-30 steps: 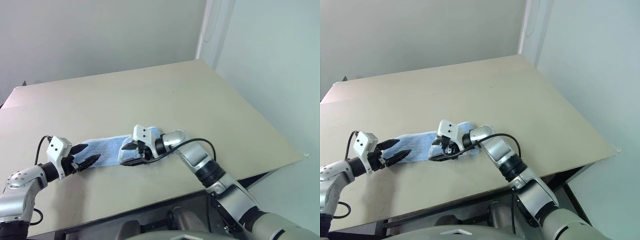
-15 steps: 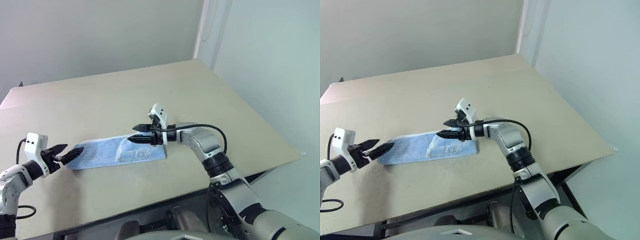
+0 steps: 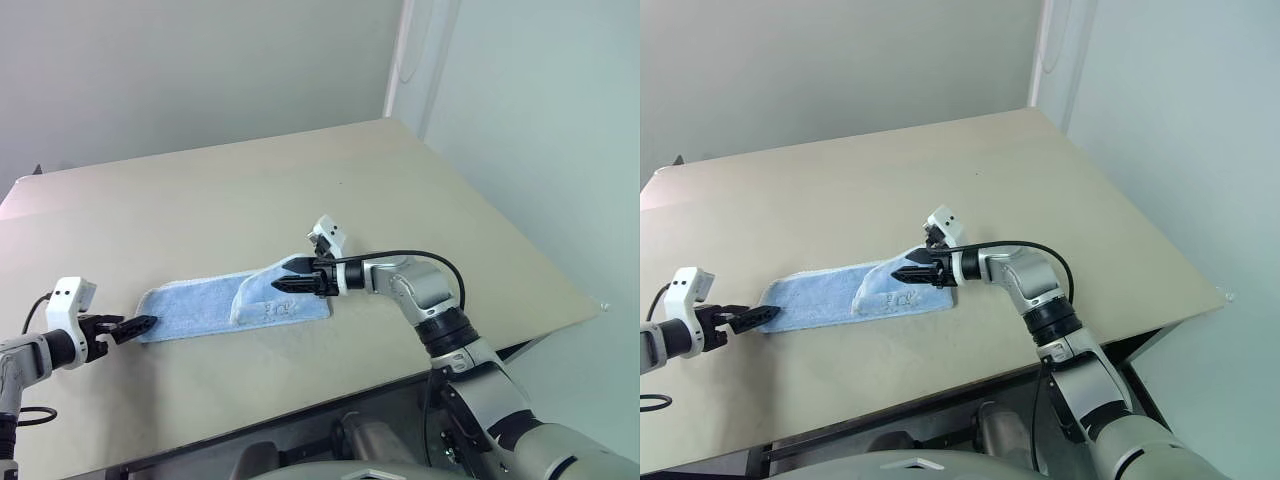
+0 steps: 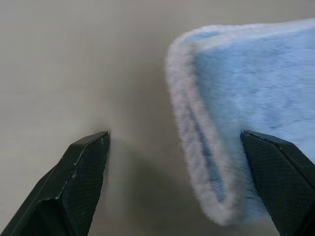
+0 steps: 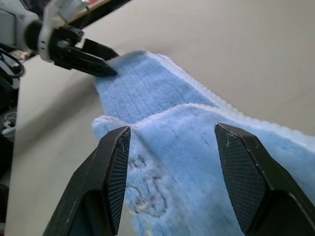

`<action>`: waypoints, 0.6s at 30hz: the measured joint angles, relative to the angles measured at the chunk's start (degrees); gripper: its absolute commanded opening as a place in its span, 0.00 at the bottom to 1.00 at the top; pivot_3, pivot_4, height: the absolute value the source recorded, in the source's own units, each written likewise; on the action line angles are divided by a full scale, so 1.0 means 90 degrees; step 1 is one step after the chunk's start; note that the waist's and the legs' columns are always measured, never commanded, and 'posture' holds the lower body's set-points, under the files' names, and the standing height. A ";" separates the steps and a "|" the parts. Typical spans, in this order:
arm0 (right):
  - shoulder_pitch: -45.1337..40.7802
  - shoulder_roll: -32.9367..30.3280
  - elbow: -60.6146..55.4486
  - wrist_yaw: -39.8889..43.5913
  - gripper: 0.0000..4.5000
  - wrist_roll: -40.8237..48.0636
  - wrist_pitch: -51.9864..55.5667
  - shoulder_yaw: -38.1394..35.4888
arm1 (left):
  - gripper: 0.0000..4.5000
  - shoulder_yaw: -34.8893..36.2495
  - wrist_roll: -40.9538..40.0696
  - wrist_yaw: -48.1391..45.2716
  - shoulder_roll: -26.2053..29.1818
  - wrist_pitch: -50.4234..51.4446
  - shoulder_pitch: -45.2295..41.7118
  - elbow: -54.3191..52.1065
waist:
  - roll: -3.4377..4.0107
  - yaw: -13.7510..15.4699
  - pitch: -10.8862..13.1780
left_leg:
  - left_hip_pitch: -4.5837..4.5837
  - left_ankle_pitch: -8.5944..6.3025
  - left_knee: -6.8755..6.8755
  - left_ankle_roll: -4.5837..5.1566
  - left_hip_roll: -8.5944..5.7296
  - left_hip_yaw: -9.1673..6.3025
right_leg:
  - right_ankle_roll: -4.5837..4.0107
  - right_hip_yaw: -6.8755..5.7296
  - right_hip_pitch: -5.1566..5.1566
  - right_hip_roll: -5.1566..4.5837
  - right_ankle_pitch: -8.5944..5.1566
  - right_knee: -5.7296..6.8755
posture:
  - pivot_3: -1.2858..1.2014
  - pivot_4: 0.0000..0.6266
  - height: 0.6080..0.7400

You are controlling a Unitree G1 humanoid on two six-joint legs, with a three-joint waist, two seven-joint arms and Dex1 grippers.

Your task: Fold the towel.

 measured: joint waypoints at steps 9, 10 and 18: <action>0.0043 -0.0218 -0.0003 -0.0087 0.64 0.0008 0.0007 -0.0106 | 0.73 -0.0228 0.0079 -0.0074 -0.0118 0.0008 -0.0034 -0.0208 | 0.0007 0.0010 0.0003 | 0.0003 0.0000 0.0000 0.0000 -0.0008 0.0001 | -0.0007 0.0002 0.0006 -0.0004 -0.0005 0.0000 | 0.52 0.00 1.00; 0.0043 -0.0242 -0.0003 -0.0094 0.64 0.0006 0.0006 -0.0120 | 0.64 -0.0232 0.0078 -0.0083 -0.0128 0.0016 -0.0037 -0.0207 | 0.0007 0.0009 0.0003 | 0.0003 0.0000 0.0000 0.0000 -0.0009 0.0001 | -0.0007 0.0003 0.0006 -0.0004 -0.0005 -0.0001 | 0.52 0.00 1.00; 0.0044 -0.0359 -0.0003 -0.0116 0.64 0.0007 -0.0048 -0.0137 | 0.02 -0.0251 0.0037 -0.0304 -0.0282 0.0018 -0.0027 -0.0208 | 0.0004 0.0001 0.0004 | 0.0000 0.0000 0.0000 0.0000 -0.0008 0.0001 | -0.0004 0.0004 0.0005 -0.0003 -0.0003 -0.0005 | 0.52 0.00 1.00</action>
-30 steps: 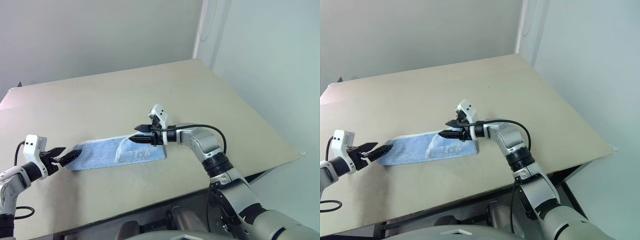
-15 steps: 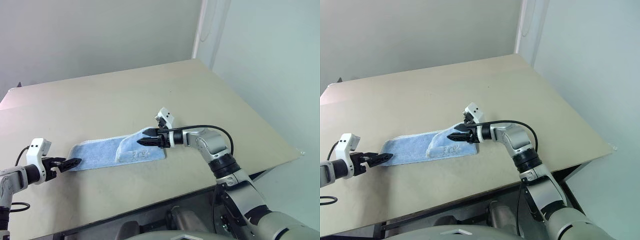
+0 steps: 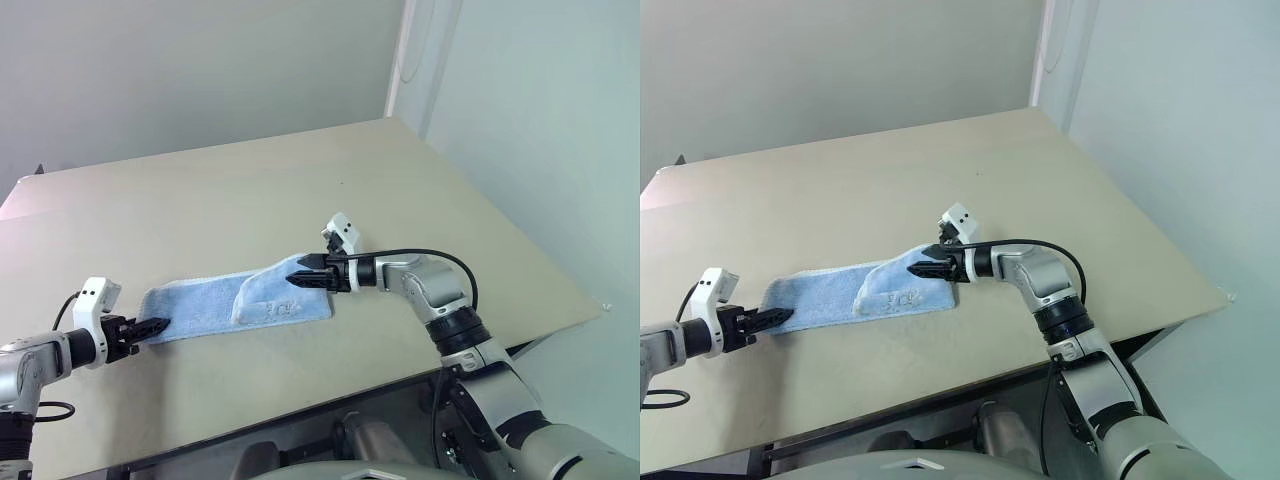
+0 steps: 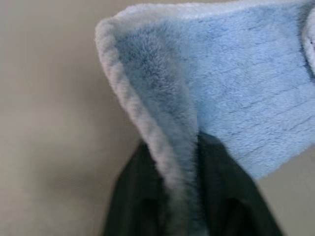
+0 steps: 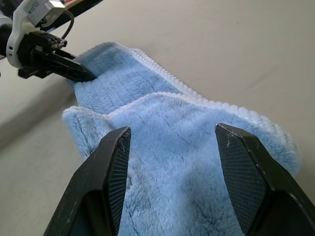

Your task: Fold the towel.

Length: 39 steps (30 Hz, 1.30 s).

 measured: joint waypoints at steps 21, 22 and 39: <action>0.0413 -0.0868 0.0211 0.0443 0.64 0.0086 -0.0531 -0.0282 | 0.02 0.1868 -0.1135 -0.0474 0.1034 0.0946 0.0988 -0.1721 | -0.0011 -0.0065 0.0032 | 0.0000 0.0000 -0.0001 0.0000 0.0007 -0.0013 | -0.0017 -0.0022 -0.0009 0.0014 -0.0011 -0.0029 | 0.52 0.00 1.00; 0.0414 -0.0866 0.0211 0.0428 0.64 0.0065 -0.0543 -0.0276 | 0.02 0.1808 -0.1234 -0.0471 0.1054 0.1043 0.0892 -0.1912 | -0.0010 -0.0065 0.0033 | -0.0004 0.0000 -0.0002 0.0000 0.0006 -0.0009 | -0.0016 -0.0020 -0.0005 0.0013 -0.0010 -0.0029 | 0.52 0.00 1.00; 0.0848 -0.0885 -0.0069 -0.0207 0.64 -0.0014 -0.0506 -0.0447 | 0.02 -0.1630 -0.1324 -0.0283 -0.0373 0.1171 -0.1510 -0.1746 | -0.0015 -0.0007 0.0032 | 0.0001 0.0005 -0.0037 -0.0009 -0.0013 0.0008 | 0.0007 0.0014 0.0003 0.0012 0.0005 -0.0033 | 0.52 0.00 1.00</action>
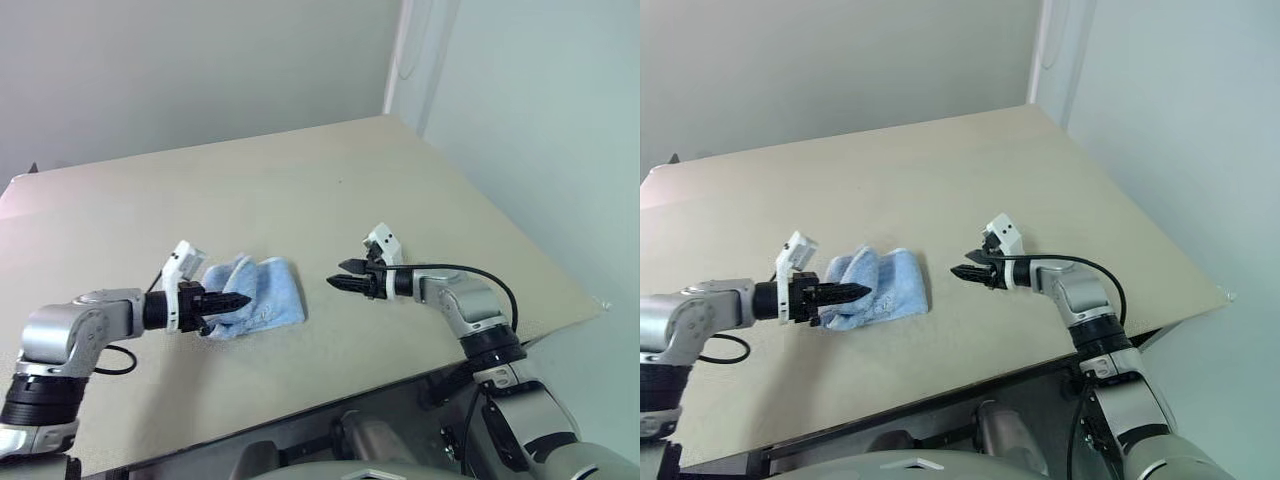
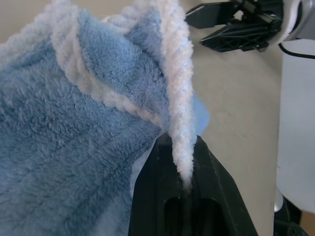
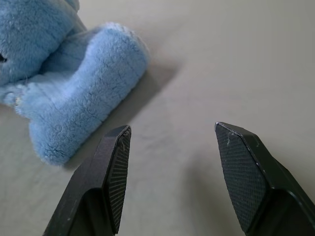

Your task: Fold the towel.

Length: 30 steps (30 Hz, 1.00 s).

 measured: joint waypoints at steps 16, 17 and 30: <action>0.0107 -0.0053 -0.0186 -0.0317 0.64 -0.0016 0.0057 -0.0132 | 0.39 -0.0661 0.0376 -0.0009 -0.0769 -0.0225 -0.0666 0.0663 | -0.0003 0.0013 -0.0001 | 0.0000 0.0001 0.0018 0.0000 -0.0001 -0.0002 | 0.0000 0.0003 0.0000 0.0004 0.0000 0.0020 | 0.52 0.00 1.00; 0.0107 -0.0053 -0.0186 -0.0318 0.64 -0.0019 0.0057 -0.0131 | 0.47 -0.0579 0.0358 -0.0004 -0.0785 -0.0224 -0.0667 0.0652 | -0.0003 0.0012 -0.0001 | 0.0000 0.0001 0.0021 0.0000 -0.0001 -0.0002 | 0.0000 0.0003 0.0000 0.0004 0.0000 0.0022 | 0.52 0.00 1.00; 0.0069 0.0090 -0.0085 -0.0298 0.64 -0.0056 0.0106 -0.0105 | 0.55 0.0327 -0.0370 0.0146 -0.0518 -0.0117 -0.0664 -0.0163 | -0.0005 -0.0001 0.0001 | 0.0005 0.0001 0.0043 0.0000 0.0000 -0.0006 | -0.0002 0.0003 0.0000 0.0014 -0.0002 0.0050 | 0.52 0.00 1.00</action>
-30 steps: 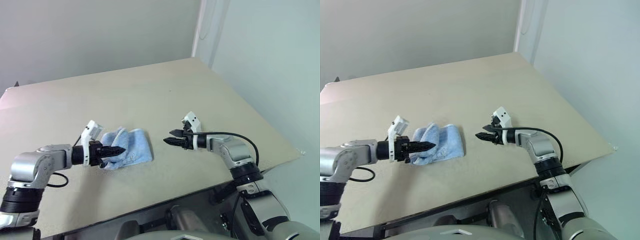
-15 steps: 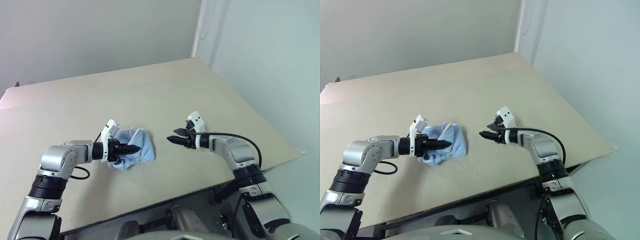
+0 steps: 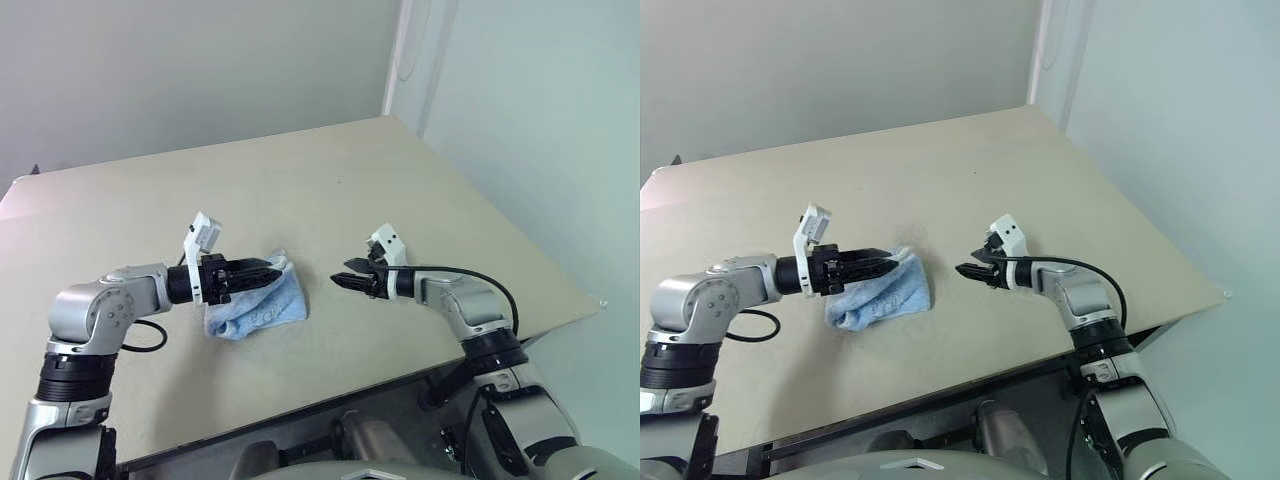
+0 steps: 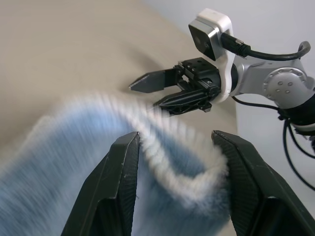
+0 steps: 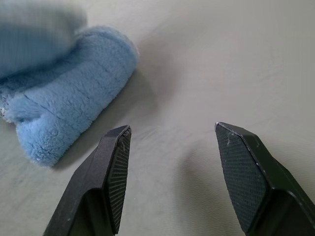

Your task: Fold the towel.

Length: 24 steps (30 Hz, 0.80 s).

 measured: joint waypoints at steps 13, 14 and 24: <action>-0.0164 0.0223 -0.0350 0.0371 0.99 0.1296 0.1497 -0.0560 | 0.56 -0.0513 0.1718 0.0188 0.0136 -0.2296 0.0832 -0.0077 | 0.0002 0.0027 0.0000 | -0.0006 0.0001 0.0000 -0.0002 0.0002 0.0000 | 0.0000 0.0006 0.0000 -0.0004 0.0000 -0.0005 | 0.52 0.00 1.00; -0.0128 0.0238 -0.0350 0.0319 0.99 0.1261 0.1497 -0.0493 | 0.56 -0.0703 0.1934 0.0288 -0.0001 -0.2537 0.0862 -0.0100 | 0.0001 0.0032 0.0000 | -0.0006 0.0001 0.0000 -0.0002 0.0000 0.0001 | 0.0001 0.0007 0.0000 -0.0009 0.0001 -0.0005 | 0.52 0.00 1.00; -0.0156 0.0388 -0.0338 -0.0060 0.99 0.1137 0.1558 -0.0410 | 0.56 -0.2014 0.3601 0.0587 -0.0698 -0.4803 0.1097 0.0843 | 0.0002 0.0020 -0.0001 | 0.0000 0.0001 0.0005 -0.0002 0.0000 -0.0002 | 0.0002 0.0010 0.0004 0.0005 0.0001 0.0001 | 0.52 0.00 1.00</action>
